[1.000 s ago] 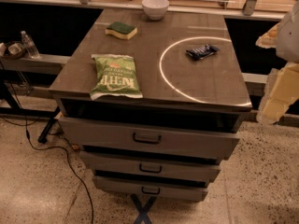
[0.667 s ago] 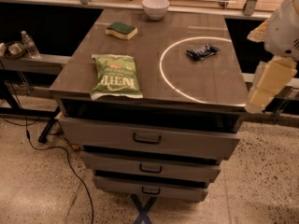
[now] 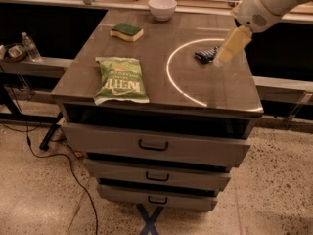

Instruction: Move rxbar blueberry near green jalapeno chip bag

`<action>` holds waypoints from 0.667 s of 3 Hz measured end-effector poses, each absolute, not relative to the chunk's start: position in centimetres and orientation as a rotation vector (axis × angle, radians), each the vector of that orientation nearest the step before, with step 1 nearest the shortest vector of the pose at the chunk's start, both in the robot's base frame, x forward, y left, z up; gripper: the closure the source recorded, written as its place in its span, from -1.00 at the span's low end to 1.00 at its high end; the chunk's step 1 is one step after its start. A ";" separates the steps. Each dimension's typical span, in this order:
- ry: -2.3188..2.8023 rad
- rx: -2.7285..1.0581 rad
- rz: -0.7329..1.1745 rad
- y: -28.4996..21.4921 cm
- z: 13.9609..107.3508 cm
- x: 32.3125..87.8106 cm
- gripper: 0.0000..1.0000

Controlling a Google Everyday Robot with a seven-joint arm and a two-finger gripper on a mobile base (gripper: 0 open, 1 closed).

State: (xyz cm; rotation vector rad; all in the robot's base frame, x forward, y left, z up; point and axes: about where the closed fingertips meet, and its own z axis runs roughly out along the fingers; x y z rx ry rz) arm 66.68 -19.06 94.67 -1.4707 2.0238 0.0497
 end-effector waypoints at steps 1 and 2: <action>2.023 -1.308 0.125 -18.8 92.3 74.2 -1.00; 2.070 -1.197 0.141 -19.4 89.7 77.5 -1.00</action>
Offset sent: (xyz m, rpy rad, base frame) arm 0.1485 -0.0190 -0.0706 0.2201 -0.0091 -0.2705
